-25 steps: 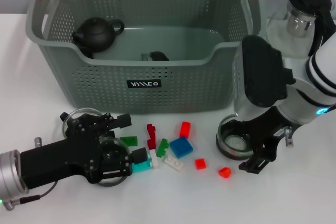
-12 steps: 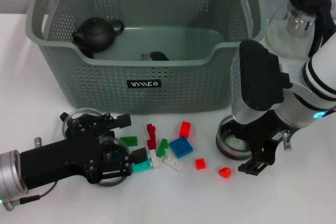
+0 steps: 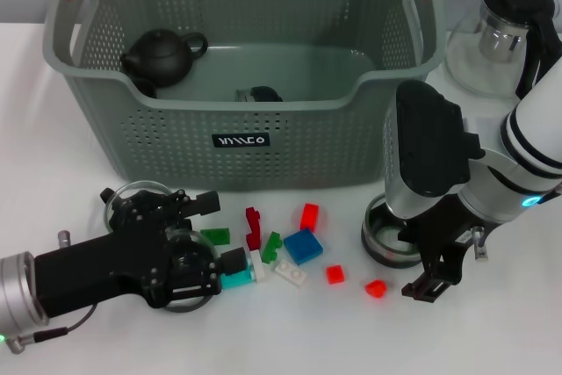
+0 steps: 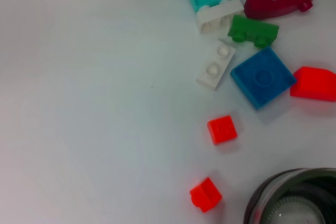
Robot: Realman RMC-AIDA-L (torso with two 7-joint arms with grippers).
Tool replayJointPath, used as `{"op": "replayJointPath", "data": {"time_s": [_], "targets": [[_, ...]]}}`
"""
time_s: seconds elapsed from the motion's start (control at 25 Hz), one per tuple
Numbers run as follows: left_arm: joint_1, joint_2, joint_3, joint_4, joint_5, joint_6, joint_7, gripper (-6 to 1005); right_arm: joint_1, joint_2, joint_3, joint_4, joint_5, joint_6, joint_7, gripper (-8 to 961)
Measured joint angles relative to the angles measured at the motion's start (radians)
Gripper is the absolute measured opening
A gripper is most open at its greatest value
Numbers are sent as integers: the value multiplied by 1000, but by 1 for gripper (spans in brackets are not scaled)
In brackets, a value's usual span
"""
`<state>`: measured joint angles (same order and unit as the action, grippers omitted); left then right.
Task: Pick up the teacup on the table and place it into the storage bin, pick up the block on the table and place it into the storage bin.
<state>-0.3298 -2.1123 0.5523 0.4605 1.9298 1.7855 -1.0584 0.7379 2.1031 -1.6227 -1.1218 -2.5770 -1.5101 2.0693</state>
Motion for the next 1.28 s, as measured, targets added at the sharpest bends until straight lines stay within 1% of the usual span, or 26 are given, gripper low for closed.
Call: {"op": "replayJointPath", "data": {"time_s": [0.24,0.48,0.72,0.92,1.12,1.28], "targets": [[4,0,0,-2,0,0,0,914,0,0,-9,1,-6,10,17,692],[10,0,0,-2,0,-1,1,914,-1,-1,-42,-2,-11,12,27,634],[13,0,0,-2,0,-2,1,914,-4,0,-45,-11,-11,7,30,417],[17,0,0,-2,0,-2,6,914,-2,0,-46,-12,-11,4,35,177],[18,0,0,-2,0,5,9,914,-7,-2,-34,-48,-4,-29,37,55],[18,2,0,-1,0,10,10,914,-12,-2,-1,-113,14,-105,36,55]]}}
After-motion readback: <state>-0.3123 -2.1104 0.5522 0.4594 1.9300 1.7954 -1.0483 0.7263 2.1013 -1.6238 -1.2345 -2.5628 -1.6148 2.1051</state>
